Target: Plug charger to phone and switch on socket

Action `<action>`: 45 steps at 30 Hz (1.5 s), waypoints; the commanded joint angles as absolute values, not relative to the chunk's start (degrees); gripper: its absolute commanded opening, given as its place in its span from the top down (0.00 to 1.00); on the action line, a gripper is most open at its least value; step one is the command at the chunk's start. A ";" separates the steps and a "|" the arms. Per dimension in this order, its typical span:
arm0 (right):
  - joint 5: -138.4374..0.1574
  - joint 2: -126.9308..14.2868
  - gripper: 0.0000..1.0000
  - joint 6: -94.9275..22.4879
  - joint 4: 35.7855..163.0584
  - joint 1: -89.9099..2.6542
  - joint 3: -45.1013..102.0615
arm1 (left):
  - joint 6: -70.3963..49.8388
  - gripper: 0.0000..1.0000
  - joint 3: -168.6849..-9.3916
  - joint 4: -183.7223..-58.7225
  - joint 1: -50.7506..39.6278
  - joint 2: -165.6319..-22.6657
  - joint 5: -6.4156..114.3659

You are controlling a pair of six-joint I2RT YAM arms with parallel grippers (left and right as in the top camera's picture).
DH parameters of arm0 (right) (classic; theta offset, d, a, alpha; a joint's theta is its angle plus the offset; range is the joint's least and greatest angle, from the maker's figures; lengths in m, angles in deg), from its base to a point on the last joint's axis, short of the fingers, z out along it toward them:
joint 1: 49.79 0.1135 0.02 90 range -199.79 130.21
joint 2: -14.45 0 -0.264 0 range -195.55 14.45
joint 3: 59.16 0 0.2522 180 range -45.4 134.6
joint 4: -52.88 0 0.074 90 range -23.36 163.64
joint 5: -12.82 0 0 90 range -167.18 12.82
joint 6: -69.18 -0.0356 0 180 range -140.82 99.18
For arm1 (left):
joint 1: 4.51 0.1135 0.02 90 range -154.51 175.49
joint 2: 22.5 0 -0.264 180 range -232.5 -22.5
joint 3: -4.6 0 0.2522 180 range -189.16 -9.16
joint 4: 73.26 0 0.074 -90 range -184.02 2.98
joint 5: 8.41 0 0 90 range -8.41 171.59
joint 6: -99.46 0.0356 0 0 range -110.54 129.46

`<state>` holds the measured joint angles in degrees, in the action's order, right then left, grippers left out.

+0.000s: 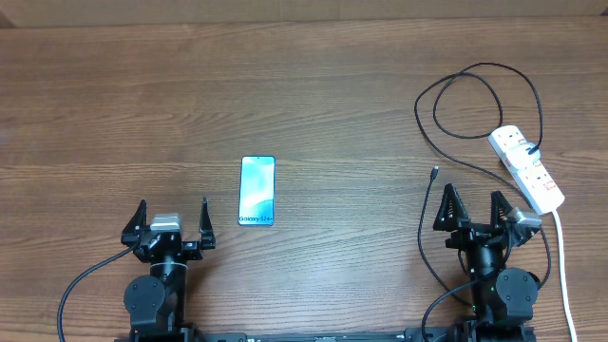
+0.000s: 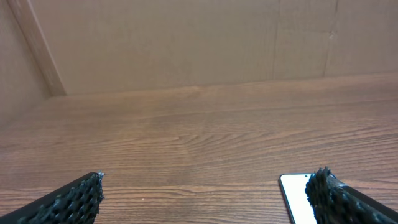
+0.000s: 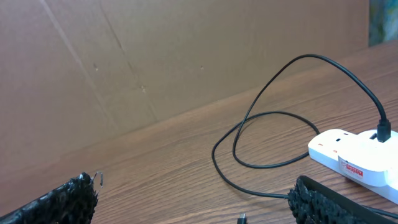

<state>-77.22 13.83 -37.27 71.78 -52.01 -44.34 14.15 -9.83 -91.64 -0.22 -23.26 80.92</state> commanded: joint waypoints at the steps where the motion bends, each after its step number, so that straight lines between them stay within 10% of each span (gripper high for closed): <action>1: -77.54 14.29 0.00 -36.85 71.46 -52.01 -44.95 | 15.04 0.00 -9.41 -91.42 0.44 -22.75 80.64; 29: -77.57 14.02 0.00 -36.85 71.46 -52.01 -44.95 | 6.52 0.00 -18.09 -102.24 0.35 -23.12 76.51; 45: -77.54 14.02 0.00 -36.83 71.46 -52.01 -44.95 | 4.07 0.00 -62.77 -121.45 -0.59 -67.01 62.63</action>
<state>-77.26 13.81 -37.27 71.85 -52.01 -44.34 6.08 -52.69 -117.41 -0.24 -58.16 68.14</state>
